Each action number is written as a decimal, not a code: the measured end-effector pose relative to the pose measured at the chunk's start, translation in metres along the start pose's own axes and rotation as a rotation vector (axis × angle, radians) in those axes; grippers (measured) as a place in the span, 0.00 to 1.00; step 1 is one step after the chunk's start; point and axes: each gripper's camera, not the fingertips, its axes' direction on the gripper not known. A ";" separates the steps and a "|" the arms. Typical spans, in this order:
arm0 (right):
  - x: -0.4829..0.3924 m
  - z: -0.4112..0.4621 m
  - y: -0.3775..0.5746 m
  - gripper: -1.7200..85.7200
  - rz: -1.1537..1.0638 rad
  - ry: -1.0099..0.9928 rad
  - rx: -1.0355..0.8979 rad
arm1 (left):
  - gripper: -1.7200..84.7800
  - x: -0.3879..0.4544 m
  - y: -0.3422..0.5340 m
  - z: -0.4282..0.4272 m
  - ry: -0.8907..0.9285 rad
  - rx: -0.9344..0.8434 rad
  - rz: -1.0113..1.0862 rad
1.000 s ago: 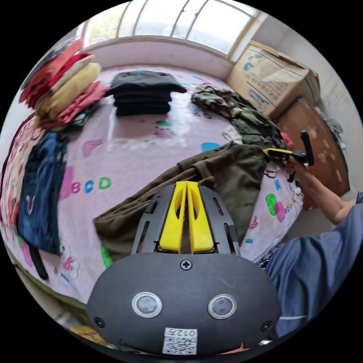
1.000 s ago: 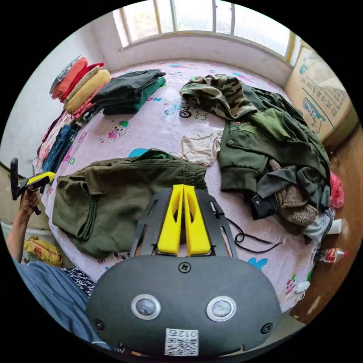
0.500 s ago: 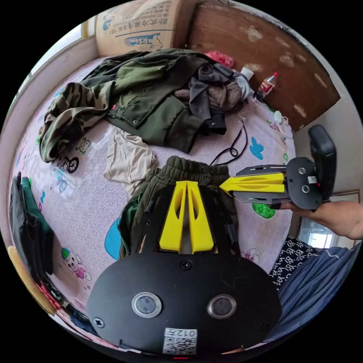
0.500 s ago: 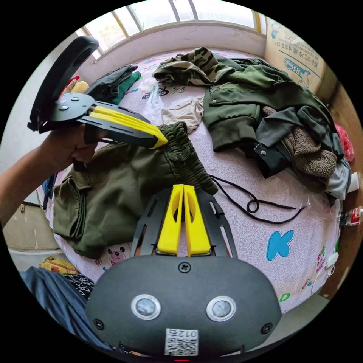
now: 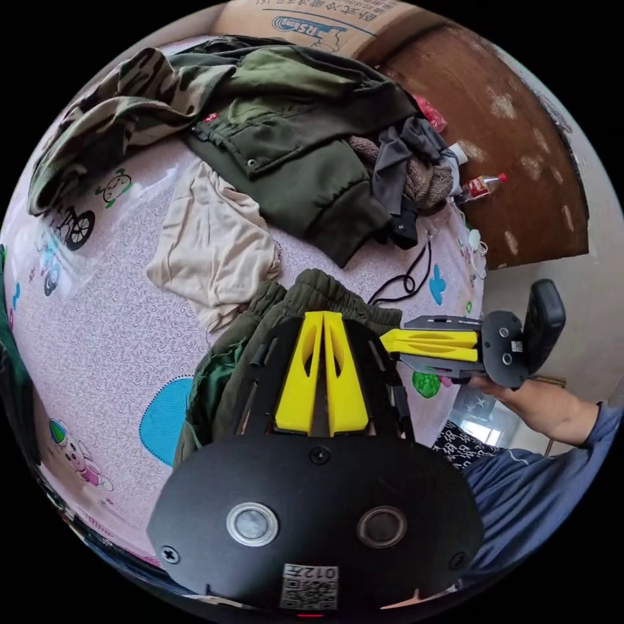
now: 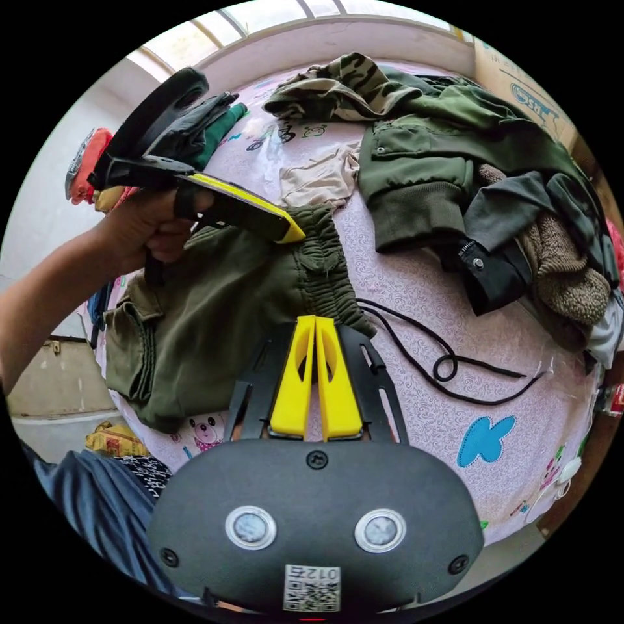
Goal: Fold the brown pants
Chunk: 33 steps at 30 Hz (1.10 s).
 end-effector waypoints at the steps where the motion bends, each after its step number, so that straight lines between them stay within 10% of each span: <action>1: -0.002 -0.003 0.001 0.02 0.003 -0.005 0.002 | 0.02 0.001 0.007 -0.007 -0.022 0.022 -0.002; 8: -0.084 -0.079 0.041 0.02 -0.139 0.119 0.216 | 0.02 0.012 0.196 -0.117 -0.274 0.191 -0.040; 15: -0.239 -0.118 0.103 0.02 -0.423 -0.013 0.219 | 0.03 -0.020 0.481 -0.134 -0.435 0.077 -0.661; 21: -0.395 -0.132 0.164 0.02 -0.711 -0.072 0.224 | 0.08 -0.032 0.651 -0.099 -0.291 0.127 -0.987; 33: -0.670 -0.129 0.234 0.05 -1.038 0.031 0.202 | 0.14 -0.112 0.786 -0.063 0.164 0.254 -0.922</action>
